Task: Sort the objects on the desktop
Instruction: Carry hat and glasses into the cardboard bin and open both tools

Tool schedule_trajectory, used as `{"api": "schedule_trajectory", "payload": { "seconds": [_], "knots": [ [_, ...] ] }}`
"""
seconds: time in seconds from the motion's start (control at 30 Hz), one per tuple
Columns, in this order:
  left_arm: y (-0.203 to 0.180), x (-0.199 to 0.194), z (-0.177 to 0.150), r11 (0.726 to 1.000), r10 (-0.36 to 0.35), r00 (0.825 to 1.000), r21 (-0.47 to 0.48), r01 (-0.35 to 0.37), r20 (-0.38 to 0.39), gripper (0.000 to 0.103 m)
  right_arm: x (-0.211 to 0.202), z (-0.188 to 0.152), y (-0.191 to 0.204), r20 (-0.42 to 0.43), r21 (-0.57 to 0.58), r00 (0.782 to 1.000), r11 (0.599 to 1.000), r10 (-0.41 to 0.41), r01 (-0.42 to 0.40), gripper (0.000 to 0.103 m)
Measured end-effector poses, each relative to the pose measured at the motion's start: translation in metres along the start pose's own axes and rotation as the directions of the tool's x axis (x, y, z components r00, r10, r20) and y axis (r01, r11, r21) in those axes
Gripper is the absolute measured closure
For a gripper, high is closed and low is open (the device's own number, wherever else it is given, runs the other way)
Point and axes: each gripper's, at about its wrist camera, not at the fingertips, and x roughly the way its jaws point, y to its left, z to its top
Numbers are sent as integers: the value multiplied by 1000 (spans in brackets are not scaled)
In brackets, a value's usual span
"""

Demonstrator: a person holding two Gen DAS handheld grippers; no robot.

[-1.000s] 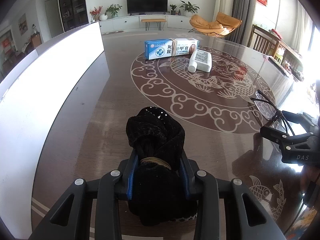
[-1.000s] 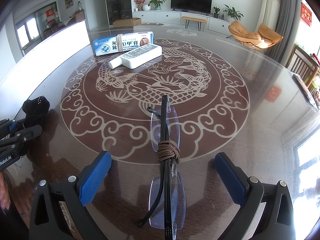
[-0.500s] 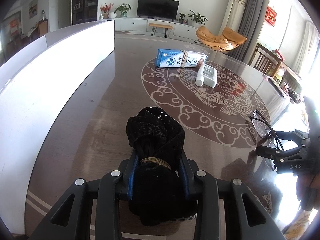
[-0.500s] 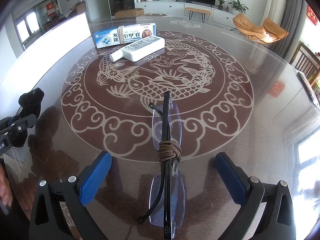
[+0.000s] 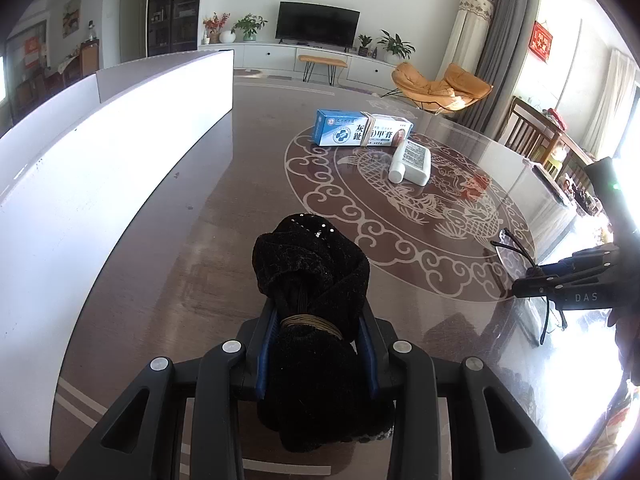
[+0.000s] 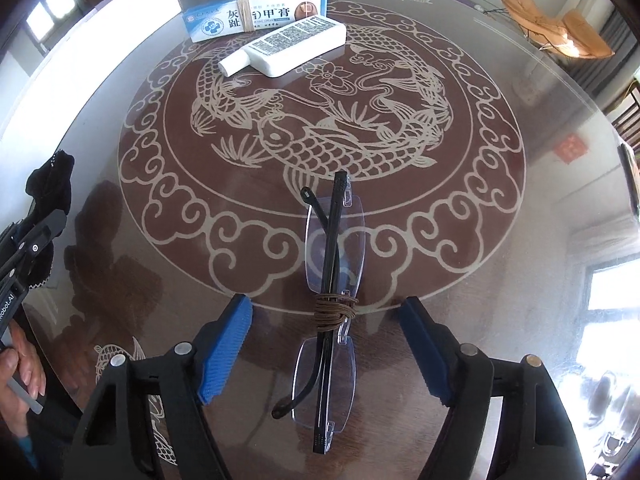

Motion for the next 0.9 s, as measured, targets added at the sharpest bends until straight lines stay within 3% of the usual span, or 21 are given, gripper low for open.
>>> {"api": "schedule_trajectory", "payload": {
  "seconds": [0.03,0.07,0.3,0.4,0.6,0.77,0.9],
  "knots": [
    [0,-2,0,1000,-2,1000,1,2,5,68,-3,0,2,11,-6,1000,1000,-1,1,80],
    [0,-3,0,1000,-4,1000,2,4,10,68,-5,0,3,12,-6,1000,1000,-8,8,90],
    [14,-45,9,997,-52,996,-52,56,73,68,-47,1,16,124,-14,992,1000,23,-22,91],
    [34,-79,27,994,-49,991,-90,61,128,68,-80,24,41,190,-62,979,996,75,-65,91],
    [120,-144,71,983,82,967,-178,-39,240,68,-133,90,139,305,-199,926,966,223,-167,91],
    [217,-143,83,940,216,962,-302,-159,165,68,-149,141,253,325,-332,862,900,389,-281,91],
    [268,-123,76,908,265,963,-350,-232,50,68,-130,168,344,272,-411,851,854,450,-320,90]
  ]
}}
